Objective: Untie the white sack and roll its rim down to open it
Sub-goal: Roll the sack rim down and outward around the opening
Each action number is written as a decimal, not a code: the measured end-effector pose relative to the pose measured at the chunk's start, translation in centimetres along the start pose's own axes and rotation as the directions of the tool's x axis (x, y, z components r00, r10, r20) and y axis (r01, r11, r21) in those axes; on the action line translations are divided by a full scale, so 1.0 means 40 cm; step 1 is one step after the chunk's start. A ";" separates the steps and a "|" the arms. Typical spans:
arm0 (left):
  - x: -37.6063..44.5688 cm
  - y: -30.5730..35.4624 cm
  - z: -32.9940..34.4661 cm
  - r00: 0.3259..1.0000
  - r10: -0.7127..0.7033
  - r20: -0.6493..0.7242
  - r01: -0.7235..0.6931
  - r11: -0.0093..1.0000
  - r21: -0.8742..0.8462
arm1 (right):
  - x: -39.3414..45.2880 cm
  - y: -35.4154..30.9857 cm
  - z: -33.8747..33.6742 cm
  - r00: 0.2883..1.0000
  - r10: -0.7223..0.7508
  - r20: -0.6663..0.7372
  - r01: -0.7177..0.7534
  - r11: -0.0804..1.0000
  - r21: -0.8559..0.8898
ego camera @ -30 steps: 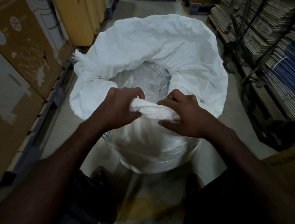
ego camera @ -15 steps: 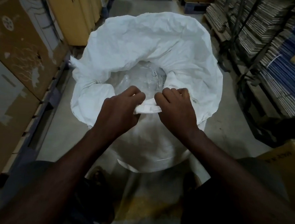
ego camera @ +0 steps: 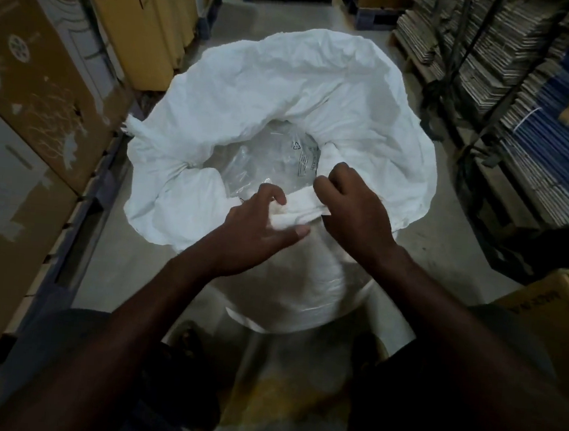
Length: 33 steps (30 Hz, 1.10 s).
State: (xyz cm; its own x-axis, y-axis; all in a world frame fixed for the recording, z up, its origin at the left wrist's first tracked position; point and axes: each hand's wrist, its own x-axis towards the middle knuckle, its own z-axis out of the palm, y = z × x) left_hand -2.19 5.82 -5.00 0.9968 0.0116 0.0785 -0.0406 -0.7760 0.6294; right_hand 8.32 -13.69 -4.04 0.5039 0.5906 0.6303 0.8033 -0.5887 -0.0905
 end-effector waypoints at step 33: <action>-0.059 -0.112 -0.090 0.984 0.165 -0.069 -0.099 0.823 0.560 | -0.077 0.011 0.023 0.893 -0.140 0.428 0.130 0.990 0.053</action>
State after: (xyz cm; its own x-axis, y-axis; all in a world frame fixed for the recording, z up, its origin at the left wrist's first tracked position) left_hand -4.61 11.56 -5.22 0.9693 -0.0733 0.2348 -0.0938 -0.9926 0.0774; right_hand 7.40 -15.27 -6.74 0.4735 0.8458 0.2459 0.8775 -0.4770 -0.0491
